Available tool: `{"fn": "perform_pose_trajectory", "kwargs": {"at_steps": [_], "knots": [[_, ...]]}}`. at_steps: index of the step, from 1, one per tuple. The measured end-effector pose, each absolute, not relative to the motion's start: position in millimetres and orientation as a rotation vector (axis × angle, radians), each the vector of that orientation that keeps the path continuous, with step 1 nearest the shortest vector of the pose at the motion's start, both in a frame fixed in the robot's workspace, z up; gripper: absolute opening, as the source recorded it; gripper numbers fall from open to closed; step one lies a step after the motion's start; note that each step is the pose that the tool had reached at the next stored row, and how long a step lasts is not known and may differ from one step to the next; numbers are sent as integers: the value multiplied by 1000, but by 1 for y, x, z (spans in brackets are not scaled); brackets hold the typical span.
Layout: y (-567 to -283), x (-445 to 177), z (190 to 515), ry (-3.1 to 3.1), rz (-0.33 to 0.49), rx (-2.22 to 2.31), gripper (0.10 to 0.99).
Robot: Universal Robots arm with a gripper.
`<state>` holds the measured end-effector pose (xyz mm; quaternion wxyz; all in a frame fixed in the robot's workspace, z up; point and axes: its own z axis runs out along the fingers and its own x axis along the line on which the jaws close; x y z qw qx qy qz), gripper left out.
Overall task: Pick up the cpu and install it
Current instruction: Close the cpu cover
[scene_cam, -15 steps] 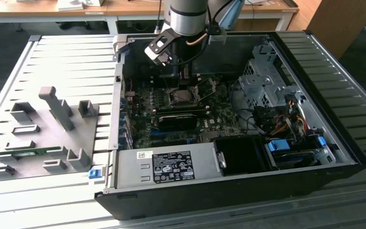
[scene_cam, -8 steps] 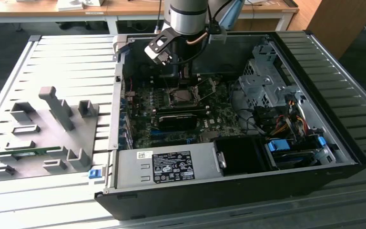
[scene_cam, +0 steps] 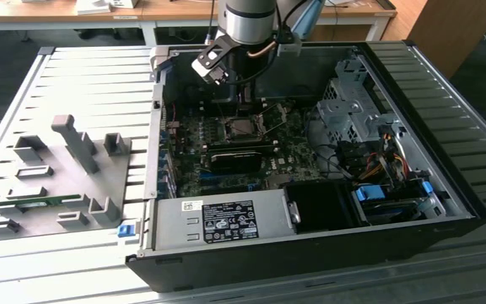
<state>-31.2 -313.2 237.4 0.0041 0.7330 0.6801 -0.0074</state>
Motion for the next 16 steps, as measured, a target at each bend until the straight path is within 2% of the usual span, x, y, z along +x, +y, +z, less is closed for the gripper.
{"fn": "perform_pose_trajectory", "kwargs": {"at_steps": [16], "knots": [[-313,-31,242,2131,-23,2297,106]]}}
